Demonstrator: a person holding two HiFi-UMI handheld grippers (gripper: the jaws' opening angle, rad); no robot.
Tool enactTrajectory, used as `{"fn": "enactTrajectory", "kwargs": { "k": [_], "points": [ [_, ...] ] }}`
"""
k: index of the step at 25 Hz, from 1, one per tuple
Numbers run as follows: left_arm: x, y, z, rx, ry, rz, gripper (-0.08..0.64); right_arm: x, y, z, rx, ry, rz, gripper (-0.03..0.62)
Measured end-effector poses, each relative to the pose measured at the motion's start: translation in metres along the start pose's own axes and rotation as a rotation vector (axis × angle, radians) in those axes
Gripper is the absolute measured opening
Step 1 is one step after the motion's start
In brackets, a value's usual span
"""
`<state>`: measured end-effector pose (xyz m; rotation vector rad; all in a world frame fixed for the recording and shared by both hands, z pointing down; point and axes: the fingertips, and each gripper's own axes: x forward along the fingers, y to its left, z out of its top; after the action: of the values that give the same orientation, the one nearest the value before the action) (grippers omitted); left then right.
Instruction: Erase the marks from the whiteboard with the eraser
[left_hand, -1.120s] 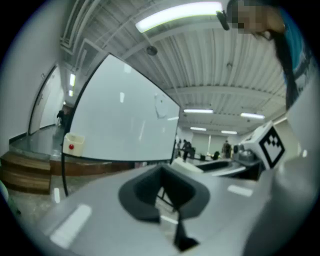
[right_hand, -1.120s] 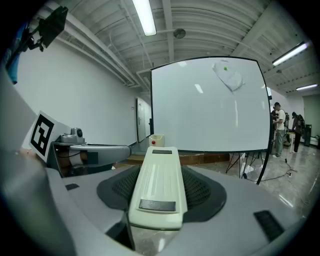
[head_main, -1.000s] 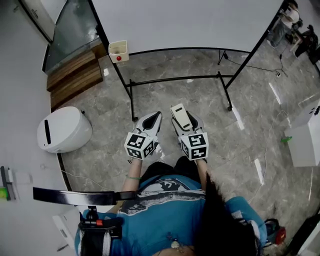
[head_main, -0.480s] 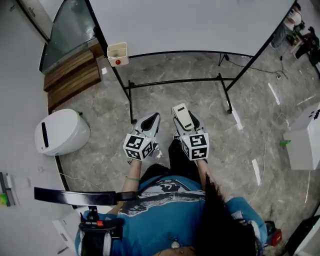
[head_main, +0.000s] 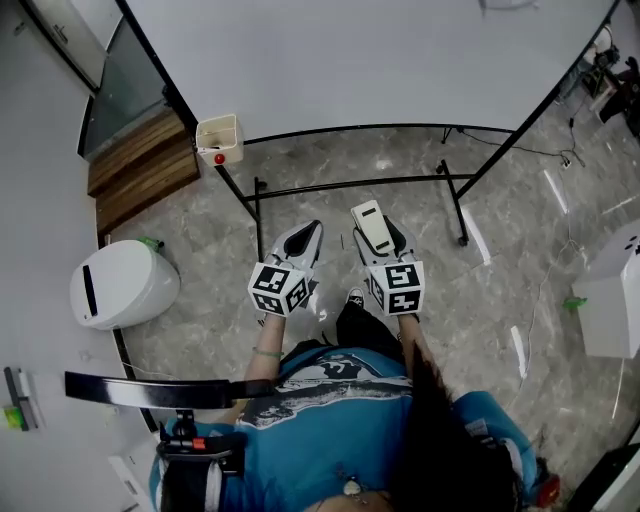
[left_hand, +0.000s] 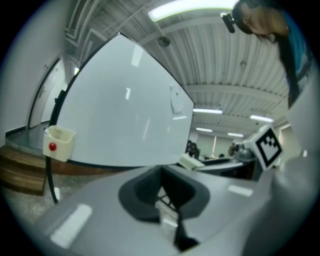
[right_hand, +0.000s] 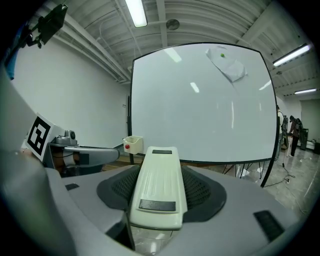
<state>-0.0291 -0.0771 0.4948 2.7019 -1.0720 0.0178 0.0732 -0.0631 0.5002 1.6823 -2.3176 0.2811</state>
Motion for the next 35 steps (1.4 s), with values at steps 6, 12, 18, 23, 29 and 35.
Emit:
{"fn": "enactTrajectory", "kwargs": {
  "k": [6, 12, 18, 23, 29, 35],
  "points": [
    [0.078, 0.011, 0.018, 0.004, -0.011, -0.005, 0.005, 0.048, -0.062, 0.031, -0.029, -0.029, 0.009, 0.264],
    [0.138, 0.032, 0.027, 0.004, -0.004, 0.029, 0.005, 0.09, -0.11, 0.049, -0.016, -0.053, 0.044, 0.264],
    [0.166, 0.055, 0.034, -0.001, -0.002, 0.074, 0.005, 0.126, -0.126, 0.066, -0.023, -0.08, 0.084, 0.264],
    [0.171, 0.077, 0.028, -0.025, 0.015, 0.112, 0.005, 0.162, -0.12, 0.096, -0.114, -0.148, 0.111, 0.264],
    [0.166, 0.11, 0.032, -0.035, 0.018, 0.119, 0.005, 0.206, -0.094, 0.165, -0.283, -0.292, 0.128, 0.262],
    [0.17, 0.15, 0.06, -0.008, -0.002, 0.099, 0.005, 0.236, -0.041, 0.244, -0.48, -0.437, 0.151, 0.262]
  ]
}}
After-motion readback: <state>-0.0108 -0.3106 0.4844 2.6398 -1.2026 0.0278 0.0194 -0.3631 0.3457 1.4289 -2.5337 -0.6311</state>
